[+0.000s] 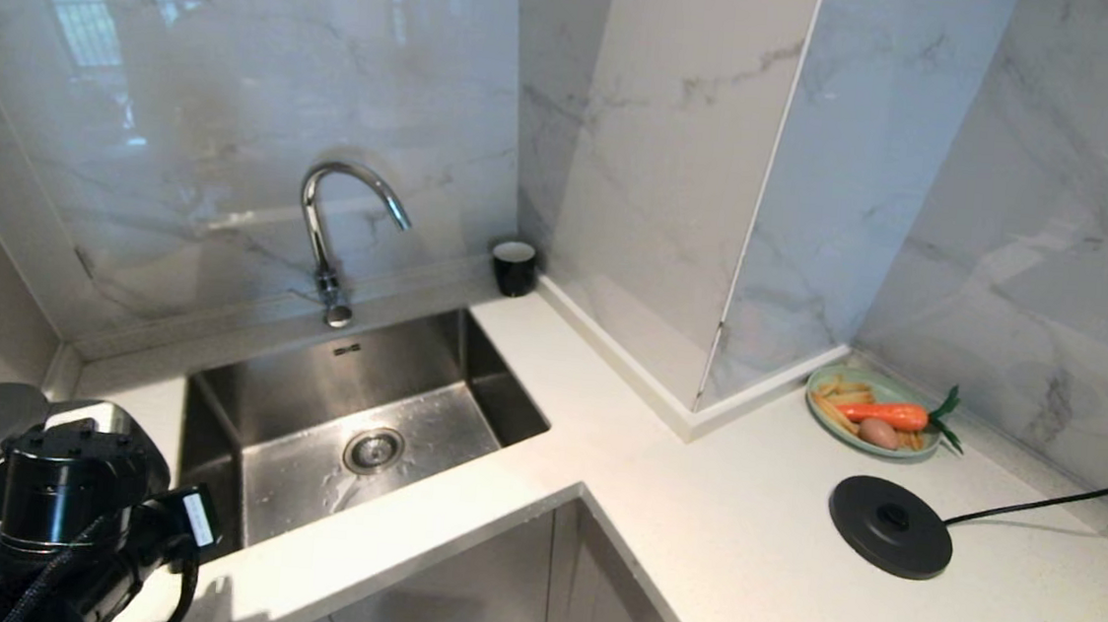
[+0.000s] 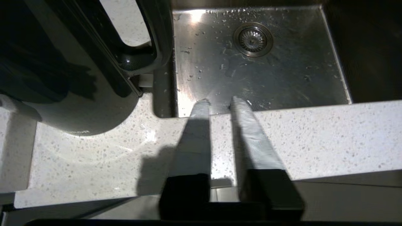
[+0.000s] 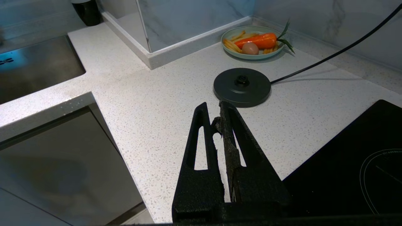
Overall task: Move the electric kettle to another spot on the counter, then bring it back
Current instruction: Grab the kettle
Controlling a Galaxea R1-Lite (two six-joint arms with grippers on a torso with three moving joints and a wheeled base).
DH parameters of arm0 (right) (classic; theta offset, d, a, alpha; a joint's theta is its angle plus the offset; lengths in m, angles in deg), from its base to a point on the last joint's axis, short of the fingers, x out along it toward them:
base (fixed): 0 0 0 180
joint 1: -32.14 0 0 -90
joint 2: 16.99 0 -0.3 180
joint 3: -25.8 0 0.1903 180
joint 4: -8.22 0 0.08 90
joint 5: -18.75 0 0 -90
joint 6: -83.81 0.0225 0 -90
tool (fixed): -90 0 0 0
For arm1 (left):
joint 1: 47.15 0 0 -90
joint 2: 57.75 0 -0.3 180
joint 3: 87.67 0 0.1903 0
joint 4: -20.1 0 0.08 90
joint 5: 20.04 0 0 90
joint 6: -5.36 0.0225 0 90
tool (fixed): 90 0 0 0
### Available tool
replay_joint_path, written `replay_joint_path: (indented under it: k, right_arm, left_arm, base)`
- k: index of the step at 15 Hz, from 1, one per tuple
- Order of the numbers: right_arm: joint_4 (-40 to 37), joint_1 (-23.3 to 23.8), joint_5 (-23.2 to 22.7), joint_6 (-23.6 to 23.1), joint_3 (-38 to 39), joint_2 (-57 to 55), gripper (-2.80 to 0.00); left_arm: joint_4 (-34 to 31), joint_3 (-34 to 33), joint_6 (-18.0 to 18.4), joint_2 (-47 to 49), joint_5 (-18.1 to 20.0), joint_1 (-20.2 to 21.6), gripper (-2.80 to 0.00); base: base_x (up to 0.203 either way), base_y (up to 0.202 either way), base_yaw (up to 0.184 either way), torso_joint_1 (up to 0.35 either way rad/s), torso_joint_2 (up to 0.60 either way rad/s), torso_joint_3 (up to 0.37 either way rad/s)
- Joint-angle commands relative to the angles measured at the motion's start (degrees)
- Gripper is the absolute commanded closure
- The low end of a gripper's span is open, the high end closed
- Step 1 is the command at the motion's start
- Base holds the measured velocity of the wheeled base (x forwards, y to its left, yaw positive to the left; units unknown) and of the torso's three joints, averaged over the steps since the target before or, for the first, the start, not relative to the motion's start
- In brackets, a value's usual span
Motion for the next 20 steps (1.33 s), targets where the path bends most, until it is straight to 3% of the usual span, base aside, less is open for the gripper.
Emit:
replay_joint_path:
  k: [1,3,7,14,20]
  right_arm:
    - [0.0,0.0,0.0,0.0,0.0,-0.1,0.00]
    - [0.0,-0.1,0.0,0.0,0.0,-0.1,0.00]
    - [0.0,0.0,0.0,0.0,0.0,-0.1,0.00]
    - [0.0,0.0,0.0,0.0,0.0,-0.1,0.00]
    - [0.0,0.0,0.0,0.0,0.0,-0.1,0.00]
  left_arm:
    - [3.7,-2.6,1.0,2.1,0.1,0.1,-2.80]
    - [7.8,-4.4,2.9,2.3,0.5,0.6,-2.80]
    - [8.2,-2.0,3.1,3.0,1.2,2.0,-2.80]
    - [8.3,4.6,7.1,8.1,5.9,10.2,-2.80]
    - [9.1,6.0,7.2,10.6,6.3,10.9,-2.80]
  base:
    - [0.000,0.000,0.000,0.000,0.00,0.000]
    - [0.000,0.000,0.000,0.000,0.00,0.000]
    - [0.000,0.000,0.000,0.000,0.00,0.000]
    - [0.000,0.000,0.000,0.000,0.00,0.000]
    - [0.000,0.000,0.000,0.000,0.00,0.000]
